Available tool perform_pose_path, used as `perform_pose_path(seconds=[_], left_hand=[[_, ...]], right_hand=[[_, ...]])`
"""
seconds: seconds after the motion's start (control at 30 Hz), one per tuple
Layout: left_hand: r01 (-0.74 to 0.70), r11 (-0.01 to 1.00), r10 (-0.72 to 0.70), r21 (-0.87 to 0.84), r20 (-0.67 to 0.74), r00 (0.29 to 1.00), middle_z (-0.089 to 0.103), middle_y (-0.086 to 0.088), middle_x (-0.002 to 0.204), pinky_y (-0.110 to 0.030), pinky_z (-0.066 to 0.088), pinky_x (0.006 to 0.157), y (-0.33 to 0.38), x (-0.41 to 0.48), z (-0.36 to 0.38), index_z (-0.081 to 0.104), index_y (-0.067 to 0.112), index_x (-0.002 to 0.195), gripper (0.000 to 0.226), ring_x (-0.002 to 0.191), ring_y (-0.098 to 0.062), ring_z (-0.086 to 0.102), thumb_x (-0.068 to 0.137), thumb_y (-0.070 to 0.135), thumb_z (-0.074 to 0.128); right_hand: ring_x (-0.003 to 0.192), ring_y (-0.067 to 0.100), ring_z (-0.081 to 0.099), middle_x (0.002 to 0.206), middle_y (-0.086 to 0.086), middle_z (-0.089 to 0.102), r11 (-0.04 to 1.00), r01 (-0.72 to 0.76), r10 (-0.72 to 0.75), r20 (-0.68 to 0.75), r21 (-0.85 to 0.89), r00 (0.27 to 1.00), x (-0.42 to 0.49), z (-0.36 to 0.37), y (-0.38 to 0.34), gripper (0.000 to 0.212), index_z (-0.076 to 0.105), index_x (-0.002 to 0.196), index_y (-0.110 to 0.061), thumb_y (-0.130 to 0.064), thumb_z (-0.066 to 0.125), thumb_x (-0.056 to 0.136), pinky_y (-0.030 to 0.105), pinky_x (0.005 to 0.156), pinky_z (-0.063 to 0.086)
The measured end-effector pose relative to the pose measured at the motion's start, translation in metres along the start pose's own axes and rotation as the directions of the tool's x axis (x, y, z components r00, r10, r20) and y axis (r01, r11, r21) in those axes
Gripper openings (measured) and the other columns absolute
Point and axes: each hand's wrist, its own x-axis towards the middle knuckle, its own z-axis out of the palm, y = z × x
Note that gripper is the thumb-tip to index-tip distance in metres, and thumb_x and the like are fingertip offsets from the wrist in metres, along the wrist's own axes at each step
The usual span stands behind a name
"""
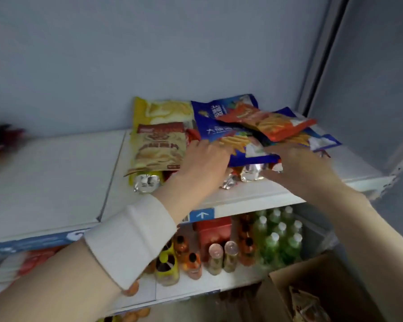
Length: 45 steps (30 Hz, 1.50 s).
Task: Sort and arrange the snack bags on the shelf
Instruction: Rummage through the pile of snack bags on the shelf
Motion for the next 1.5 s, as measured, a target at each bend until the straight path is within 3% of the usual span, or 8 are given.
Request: perform_pose_path(seconds=[0.33, 0.53, 0.83, 0.97, 1.13, 1.23, 1.33, 1.5], left_hand=[[0.617, 0.623, -0.487, -0.481, 0.378, 0.787, 0.050, -0.014, 0.134, -0.040, 0.041, 0.100, -0.181, -0.004, 0.050, 0.035, 0.013, 0.137, 0.071, 0.122, -0.035, 0.049, 0.084, 0.057, 0.053], [0.605, 0.382, -0.478, -0.698, 0.411, 0.776, 0.054, -0.010, 0.132, -0.039, 0.045, 0.099, -0.191, 0.009, 0.074, 0.031, 0.009, 0.138, 0.090, 0.120, -0.030, 0.053, 0.071, 0.055, 0.071], [0.406, 0.114, -0.492, -0.907, 0.303, 0.816, 0.067, -0.006, 0.115, -0.039, 0.051, 0.093, -0.197, 0.029, 0.069, 0.056, 0.011, 0.122, 0.043, 0.106, -0.023, 0.064, 0.081, 0.016, 0.069], [0.280, -0.099, -0.467, -0.955, 0.293, 0.835, 0.068, -0.007, 0.109, -0.029, 0.055, 0.081, -0.204, 0.040, 0.040, 0.058, 0.007, 0.121, 0.031, 0.093, -0.016, 0.066, 0.090, 0.007, 0.058], [0.106, -0.301, -0.540, -0.948, 0.261, 0.800, 0.068, -0.012, 0.108, -0.036, 0.055, 0.083, -0.198, 0.066, 0.016, 0.060, 0.004, 0.118, 0.026, 0.097, -0.024, 0.066, 0.093, 0.007, 0.052], [0.107, -0.146, -0.656, -0.983, 0.177, 0.734, 0.057, -0.005, 0.127, -0.037, 0.049, 0.092, -0.187, 0.076, 0.014, 0.047, 0.015, 0.131, 0.041, 0.110, -0.018, 0.059, 0.091, 0.016, 0.058], [0.166, 0.170, -0.706, -0.971, -0.002, 0.708, 0.040, 0.002, 0.142, -0.034, 0.039, 0.106, -0.172, 0.075, 0.007, 0.032, 0.024, 0.142, 0.071, 0.126, -0.012, 0.044, 0.081, 0.039, 0.065], [0.190, 0.086, -0.531, -0.978, 0.117, 0.839, 0.048, 0.009, 0.138, -0.037, 0.043, 0.104, -0.145, 0.085, -0.018, 0.026, 0.028, 0.145, 0.093, 0.121, -0.011, 0.052, 0.067, 0.064, 0.063]], right_hand=[[0.127, 0.022, 0.046, 0.139, 0.001, 0.048, 0.996, 0.046, -0.056, 0.130, 0.075, 0.990, 0.082, 0.035, -0.139, 0.059, 0.039, 0.138, -0.024, -0.049, 0.054, 0.087, 0.037, 0.103, 0.041], [0.124, 0.021, 0.048, 0.138, 0.000, 0.049, 0.994, 0.006, -0.031, 0.229, 0.110, 0.973, 0.109, 0.051, -0.151, 0.054, 0.042, 0.136, -0.023, -0.045, 0.053, 0.088, 0.034, 0.098, 0.042], [0.129, 0.018, 0.044, 0.142, 0.001, 0.046, 0.951, -0.015, -0.054, 0.215, 0.309, 0.975, 0.138, 0.061, -0.132, 0.069, 0.034, 0.141, -0.017, -0.043, 0.062, 0.083, 0.032, 0.103, 0.037], [0.134, 0.016, 0.039, 0.146, -0.002, 0.039, 0.723, -0.150, -0.003, 0.219, 0.674, 0.976, 0.155, 0.054, -0.121, 0.097, 0.012, 0.149, -0.015, -0.044, 0.068, 0.076, 0.033, 0.109, 0.033], [0.102, 0.013, 0.067, 0.113, -0.002, 0.070, 0.311, -0.247, -0.244, 0.328, 0.918, 0.912, 0.173, 0.045, -0.118, 0.059, 0.057, 0.123, -0.019, -0.043, 0.068, 0.069, 0.033, 0.093, 0.052], [0.093, 0.009, 0.070, 0.104, -0.003, 0.073, 0.279, -0.175, -0.245, 0.246, 0.944, 0.938, 0.184, 0.040, -0.113, 0.031, 0.065, 0.108, -0.023, -0.035, 0.066, 0.079, 0.020, 0.080, 0.055], [0.084, 0.001, 0.065, 0.094, -0.010, 0.070, 0.525, 0.087, -0.124, -0.025, 0.847, 0.992, 0.190, 0.033, -0.115, 0.009, 0.064, 0.094, -0.030, -0.032, 0.062, 0.086, 0.010, 0.070, 0.050], [0.093, 0.003, 0.061, 0.107, -0.017, 0.061, 0.676, 0.453, -0.452, -0.159, 0.581, 0.878, 0.168, 0.028, -0.132, 0.024, 0.060, 0.110, -0.030, -0.035, 0.059, 0.087, 0.013, 0.075, 0.047]])
